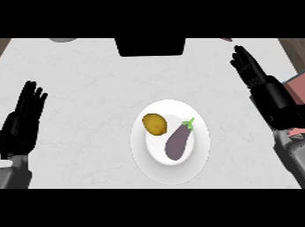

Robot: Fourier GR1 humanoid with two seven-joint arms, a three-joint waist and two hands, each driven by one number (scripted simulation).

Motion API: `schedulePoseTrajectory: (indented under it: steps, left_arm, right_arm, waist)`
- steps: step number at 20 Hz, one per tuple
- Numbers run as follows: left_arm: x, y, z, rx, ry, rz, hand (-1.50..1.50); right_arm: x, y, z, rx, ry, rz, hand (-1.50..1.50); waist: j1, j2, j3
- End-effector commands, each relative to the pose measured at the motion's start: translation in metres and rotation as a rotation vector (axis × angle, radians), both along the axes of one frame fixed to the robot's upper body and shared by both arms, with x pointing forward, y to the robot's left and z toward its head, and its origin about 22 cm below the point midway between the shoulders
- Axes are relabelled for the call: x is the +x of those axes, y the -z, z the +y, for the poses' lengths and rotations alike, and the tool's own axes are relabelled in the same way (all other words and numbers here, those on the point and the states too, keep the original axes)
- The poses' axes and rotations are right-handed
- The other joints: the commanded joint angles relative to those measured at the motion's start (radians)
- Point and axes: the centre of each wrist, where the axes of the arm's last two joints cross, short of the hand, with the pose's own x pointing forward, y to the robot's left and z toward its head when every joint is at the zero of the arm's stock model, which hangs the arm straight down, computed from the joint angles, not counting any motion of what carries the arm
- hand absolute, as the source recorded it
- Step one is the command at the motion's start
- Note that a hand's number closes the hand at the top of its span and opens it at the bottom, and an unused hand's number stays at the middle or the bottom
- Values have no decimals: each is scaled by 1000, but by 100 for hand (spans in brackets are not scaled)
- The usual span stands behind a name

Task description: Pick the lemon from the plate and place it in the cardboard box

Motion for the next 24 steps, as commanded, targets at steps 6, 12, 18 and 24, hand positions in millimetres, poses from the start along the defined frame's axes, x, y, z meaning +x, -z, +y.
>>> schedulePoseTrajectory:
  steps: [6,12,18,24]
  left_arm:
    - [15,-36,-42,43,89,-6,0]
    - [9,-38,-48,-26,106,45,0]
    - [5,-31,-61,-33,100,86,0]
    - [5,-44,-57,-11,103,79,0]
  right_arm:
    - [54,49,-33,280,174,73,150]
    - [42,111,-46,-175,210,-87,-150]
    - [73,57,-40,-400,-20,-139,-150]
    - [89,-1,-28,-753,-277,61,-150]
  waist:
    - [76,4,7]
    - [69,0,6]
    - [46,-7,3]
    - [40,-17,1]
